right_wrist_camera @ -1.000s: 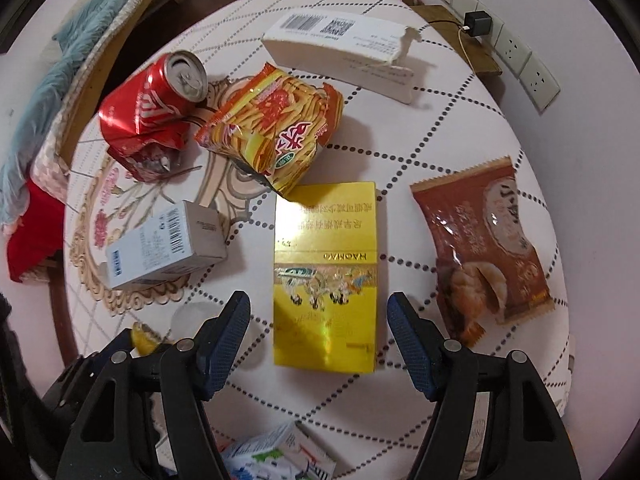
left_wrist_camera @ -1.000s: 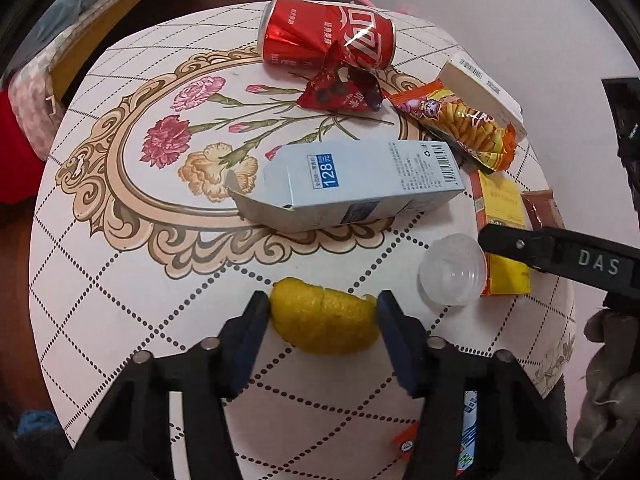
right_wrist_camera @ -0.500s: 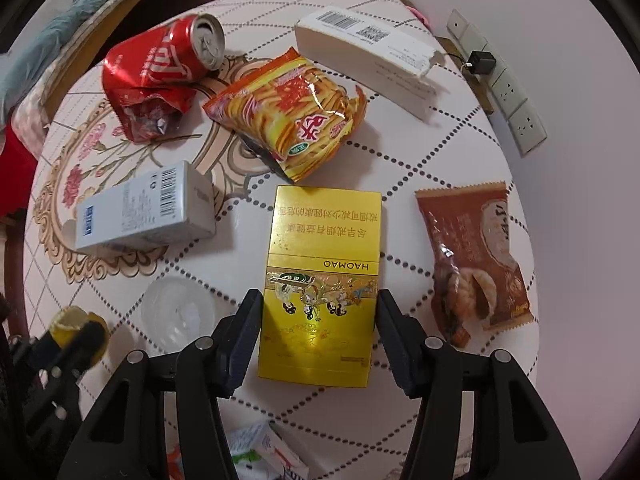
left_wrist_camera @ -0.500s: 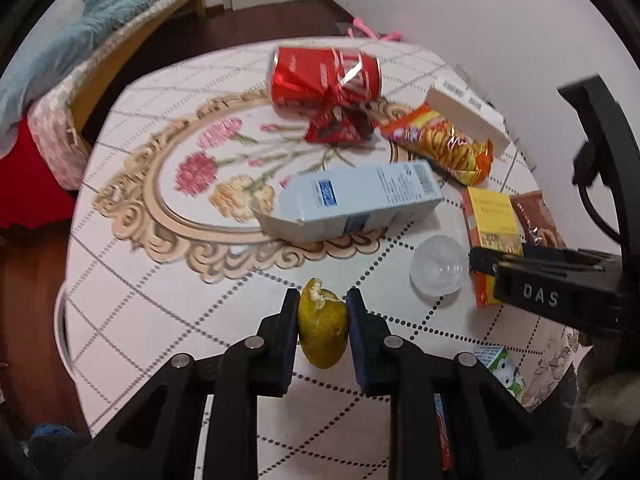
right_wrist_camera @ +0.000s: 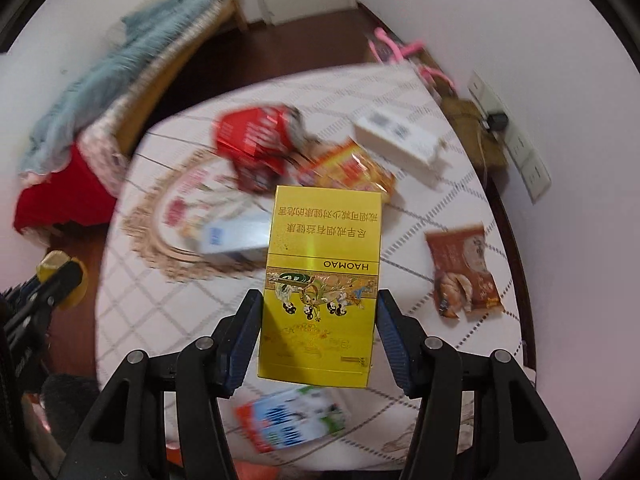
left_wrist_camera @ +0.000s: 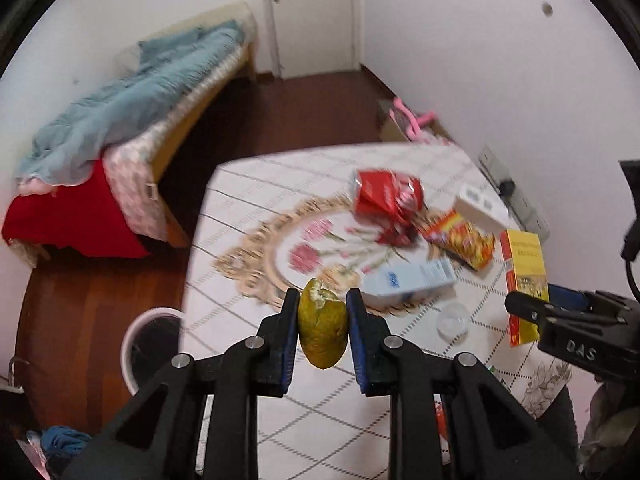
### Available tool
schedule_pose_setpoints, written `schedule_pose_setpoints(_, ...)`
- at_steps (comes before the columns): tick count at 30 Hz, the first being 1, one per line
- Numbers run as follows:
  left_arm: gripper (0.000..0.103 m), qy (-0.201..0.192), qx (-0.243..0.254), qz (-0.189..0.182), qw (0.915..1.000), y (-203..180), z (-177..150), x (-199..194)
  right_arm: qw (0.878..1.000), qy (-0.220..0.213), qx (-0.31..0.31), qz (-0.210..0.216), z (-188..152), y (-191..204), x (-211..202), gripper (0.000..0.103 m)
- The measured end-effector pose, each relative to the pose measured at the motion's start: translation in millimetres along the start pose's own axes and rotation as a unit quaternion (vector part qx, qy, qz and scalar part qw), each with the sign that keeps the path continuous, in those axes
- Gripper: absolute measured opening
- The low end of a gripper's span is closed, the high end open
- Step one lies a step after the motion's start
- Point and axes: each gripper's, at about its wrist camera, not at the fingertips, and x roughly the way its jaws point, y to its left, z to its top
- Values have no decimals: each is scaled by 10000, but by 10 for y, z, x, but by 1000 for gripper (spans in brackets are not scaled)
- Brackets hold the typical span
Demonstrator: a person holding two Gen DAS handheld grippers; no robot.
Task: Collect trash
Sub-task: 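Carry both items over the white bin and release them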
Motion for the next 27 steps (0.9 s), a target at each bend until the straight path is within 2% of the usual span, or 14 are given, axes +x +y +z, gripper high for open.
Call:
schedule_pose_setpoints(7, 20, -436, -423, 569, 9965, 627, 34, -553, 9943, -480, -370, 876, 66, 730, -482, 59)
schedule_pose_setpoints(13, 20, -413, -937, 1005, 9897, 1354, -86, -626, 9827, -432, -824, 1603, 6, 1630, -501, 59)
schedule_pose_setpoints(16, 20, -230, -1317, 1149, 9843, 1836, -206, -498, 9765, -117, -1075, 1864, -60, 2156, -228, 59)
schedule_pose_setpoints(20, 20, 161, -1938, 1121, 9745, 2539, -415, -156, 9696, 431, -1373, 1978, -205, 2820, 333, 59)
schedule_pose_setpoints(25, 21, 662, -2625, 806, 9593, 3220, -738, 359, 9615, 1100, -1680, 1875, -357, 3515, 1173, 59)
schedule_pose_setpoints(27, 24, 837, -2865, 552, 9528, 3432, -841, 559, 9585, 1306, -1816, 1770, -395, 3773, 1471, 59)
